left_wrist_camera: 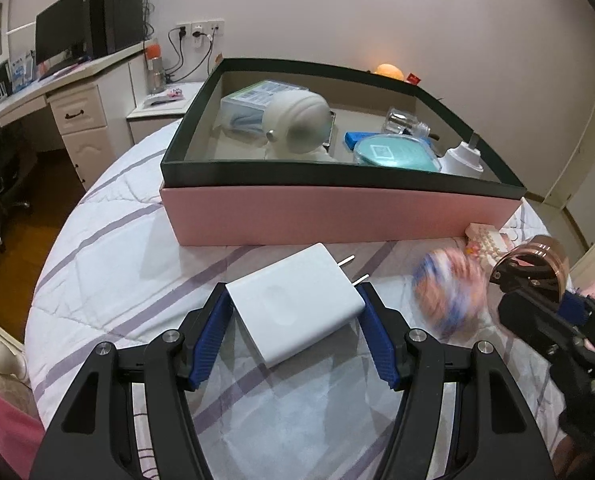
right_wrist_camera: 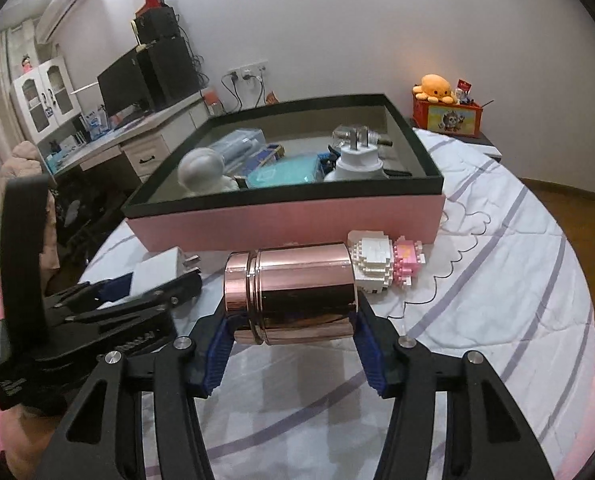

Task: Organize rigid objects
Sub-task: 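Carry white charger and copper cylinder over the pink box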

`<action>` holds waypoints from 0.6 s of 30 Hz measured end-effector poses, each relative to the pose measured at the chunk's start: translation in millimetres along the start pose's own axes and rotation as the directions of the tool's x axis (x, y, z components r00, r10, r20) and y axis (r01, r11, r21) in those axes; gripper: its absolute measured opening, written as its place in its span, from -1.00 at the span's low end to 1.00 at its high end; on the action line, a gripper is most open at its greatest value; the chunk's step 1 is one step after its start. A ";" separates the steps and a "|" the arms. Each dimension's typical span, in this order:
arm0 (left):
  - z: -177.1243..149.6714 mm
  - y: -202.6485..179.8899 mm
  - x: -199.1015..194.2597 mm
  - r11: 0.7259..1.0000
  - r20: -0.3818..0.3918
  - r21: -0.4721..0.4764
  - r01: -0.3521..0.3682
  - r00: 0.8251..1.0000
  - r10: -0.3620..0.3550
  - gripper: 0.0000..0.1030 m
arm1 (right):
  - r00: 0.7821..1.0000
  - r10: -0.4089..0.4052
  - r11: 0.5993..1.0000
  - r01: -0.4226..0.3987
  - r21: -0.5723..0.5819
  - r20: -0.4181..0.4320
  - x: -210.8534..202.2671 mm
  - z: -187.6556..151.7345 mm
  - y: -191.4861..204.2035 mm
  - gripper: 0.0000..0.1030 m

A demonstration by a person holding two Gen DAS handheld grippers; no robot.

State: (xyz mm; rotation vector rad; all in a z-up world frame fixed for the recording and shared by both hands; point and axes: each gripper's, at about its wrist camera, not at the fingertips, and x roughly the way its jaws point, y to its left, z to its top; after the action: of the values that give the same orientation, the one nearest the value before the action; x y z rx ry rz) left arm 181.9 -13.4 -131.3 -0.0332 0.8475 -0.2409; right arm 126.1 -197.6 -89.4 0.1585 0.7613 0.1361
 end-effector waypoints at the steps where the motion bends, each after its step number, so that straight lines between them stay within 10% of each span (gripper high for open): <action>1: -0.4 -0.9 -2.7 1.000 0.006 0.002 0.002 1.000 -0.002 0.25 | 1.000 0.000 1.000 0.000 -0.003 0.007 -2.9 1.1 -0.5 0.09; 18: 44.6 -21.5 -74.5 0.998 0.167 0.061 0.032 0.985 -0.042 0.25 | 0.989 0.012 0.998 -0.001 -0.070 0.150 -51.8 55.1 -4.7 0.09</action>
State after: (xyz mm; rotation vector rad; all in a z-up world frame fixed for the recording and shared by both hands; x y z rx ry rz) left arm 163.5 -20.6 -44.1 -0.0150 0.6714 -0.2936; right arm 127.6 -216.7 -16.1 0.1034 0.6050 0.1549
